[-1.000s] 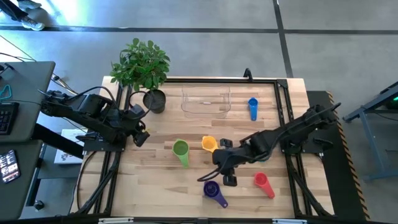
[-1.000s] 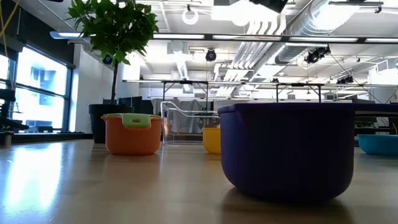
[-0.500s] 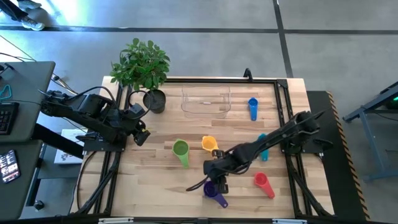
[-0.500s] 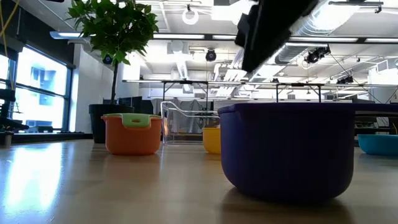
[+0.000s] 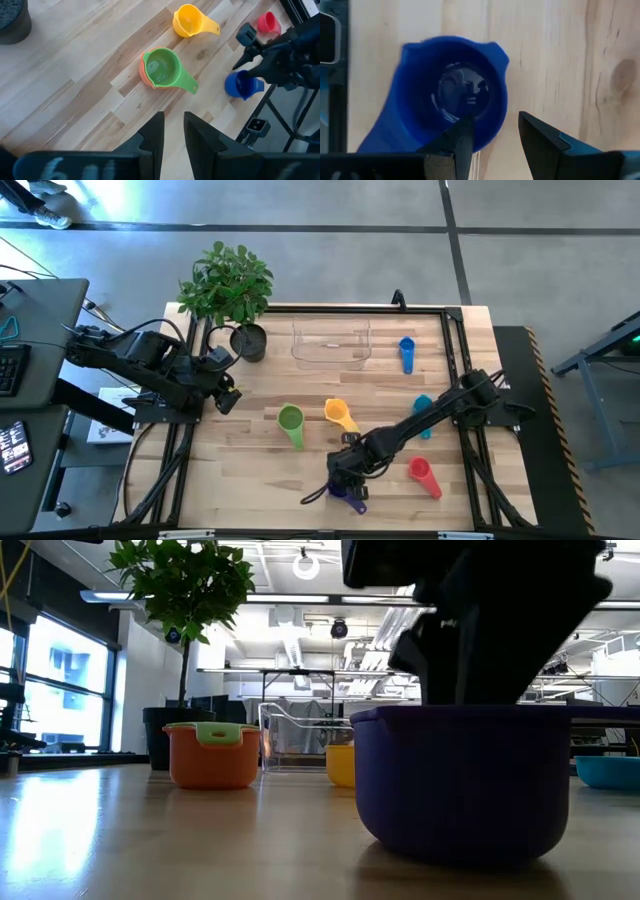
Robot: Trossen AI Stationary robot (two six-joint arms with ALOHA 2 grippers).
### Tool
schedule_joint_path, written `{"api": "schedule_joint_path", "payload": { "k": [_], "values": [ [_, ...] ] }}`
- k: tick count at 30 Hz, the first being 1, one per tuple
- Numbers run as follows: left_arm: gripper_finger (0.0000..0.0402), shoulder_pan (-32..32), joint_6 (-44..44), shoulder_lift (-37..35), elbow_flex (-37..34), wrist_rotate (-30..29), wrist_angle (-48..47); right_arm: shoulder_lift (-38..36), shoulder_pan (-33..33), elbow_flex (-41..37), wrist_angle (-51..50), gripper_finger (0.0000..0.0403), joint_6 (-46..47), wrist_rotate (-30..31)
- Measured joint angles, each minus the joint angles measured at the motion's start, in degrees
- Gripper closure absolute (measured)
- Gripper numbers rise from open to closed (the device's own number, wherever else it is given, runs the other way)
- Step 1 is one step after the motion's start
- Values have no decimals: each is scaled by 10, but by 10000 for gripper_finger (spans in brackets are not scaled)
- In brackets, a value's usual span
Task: Nest measuring cups in basket
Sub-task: Stack the dark blue measuring cup on top of the green measuring cup
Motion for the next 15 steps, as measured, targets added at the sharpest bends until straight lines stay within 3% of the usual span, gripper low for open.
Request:
{"api": "schedule_joint_path", "payload": {
  "k": [5,12,15],
  "values": [
    [339,0,0,0,0,-2,0,13,0,0,0,272,20,-2],
    [339,0,1,0,0,-17,0,13,-1,0,0,382,35,-5],
    [339,0,0,0,0,-17,0,13,-5,0,0,392,48,-9]
  ]
}}
